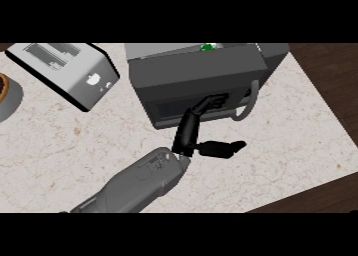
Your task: Pick up the milk, place it into the microwave and close the microwave
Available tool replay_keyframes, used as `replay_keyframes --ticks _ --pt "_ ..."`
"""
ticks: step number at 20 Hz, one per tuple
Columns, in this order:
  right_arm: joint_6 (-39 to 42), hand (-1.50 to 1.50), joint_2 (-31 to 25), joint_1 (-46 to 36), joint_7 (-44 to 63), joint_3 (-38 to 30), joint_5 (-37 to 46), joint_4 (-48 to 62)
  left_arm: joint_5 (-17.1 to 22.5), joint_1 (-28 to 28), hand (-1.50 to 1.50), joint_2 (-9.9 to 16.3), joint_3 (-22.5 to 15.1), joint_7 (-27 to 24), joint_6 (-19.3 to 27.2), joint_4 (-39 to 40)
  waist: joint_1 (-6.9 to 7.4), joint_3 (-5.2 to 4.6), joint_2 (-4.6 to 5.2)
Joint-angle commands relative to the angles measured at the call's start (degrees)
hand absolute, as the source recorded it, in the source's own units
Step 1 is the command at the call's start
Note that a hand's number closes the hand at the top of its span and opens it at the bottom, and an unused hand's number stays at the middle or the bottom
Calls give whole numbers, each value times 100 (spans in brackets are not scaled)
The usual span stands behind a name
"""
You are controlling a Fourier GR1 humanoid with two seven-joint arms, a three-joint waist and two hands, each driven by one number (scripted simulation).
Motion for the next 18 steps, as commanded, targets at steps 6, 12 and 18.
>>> replay_keyframes --ticks 6,12,18 --pt "-267 150 -444 -501 21 -370 476 -30 763 -491 -150 1 488 -211 369 217 -59 17 127" --pt "-302 150 -600 -861 140 -367 513 39 988 -596 -150 1 360 -379 441 273 -75 18 206" --pt "-344 150 -639 -1091 212 -371 489 179 1252 -589 -150 1 311 -585 491 317 -87 23 230"
